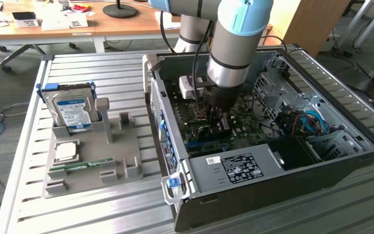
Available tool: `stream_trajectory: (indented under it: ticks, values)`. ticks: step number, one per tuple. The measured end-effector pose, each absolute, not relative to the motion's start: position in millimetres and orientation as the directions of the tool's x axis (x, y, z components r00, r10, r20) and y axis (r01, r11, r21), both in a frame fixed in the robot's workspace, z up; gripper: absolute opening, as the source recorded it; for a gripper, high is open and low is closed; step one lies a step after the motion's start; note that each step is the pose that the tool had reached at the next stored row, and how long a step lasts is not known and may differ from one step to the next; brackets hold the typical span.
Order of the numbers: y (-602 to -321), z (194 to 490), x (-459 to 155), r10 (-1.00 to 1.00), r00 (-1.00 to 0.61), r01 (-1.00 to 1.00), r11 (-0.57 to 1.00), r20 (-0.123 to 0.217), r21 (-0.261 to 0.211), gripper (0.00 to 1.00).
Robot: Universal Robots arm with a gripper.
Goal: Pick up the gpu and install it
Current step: 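Insert the gpu into the slot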
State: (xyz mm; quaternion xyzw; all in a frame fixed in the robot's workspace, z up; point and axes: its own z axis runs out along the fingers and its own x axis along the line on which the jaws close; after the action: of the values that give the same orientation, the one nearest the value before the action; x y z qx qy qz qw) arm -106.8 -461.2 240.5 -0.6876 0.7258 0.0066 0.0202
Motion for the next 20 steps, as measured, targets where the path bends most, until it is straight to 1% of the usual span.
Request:
stream_trajectory:
  ticks: [16, 18, 19, 20]
  values:
    - [-461.0, 239.9, -107.1, -0.998, -0.055, -0.998, 0.055, -0.04, -0.019, 0.28]
    - [-461.1, 240.4, -106.8, -0.998, -0.054, -0.998, 0.055, -0.039, -0.018, 0.4]
    - [-461.2, 240.4, -106.8, -0.998, -0.054, -0.998, 0.055, -0.038, -0.018, 0.4]
    - [-461.2, 240.4, -106.8, -0.998, -0.054, -0.998, 0.055, -0.038, -0.018, 0.47]
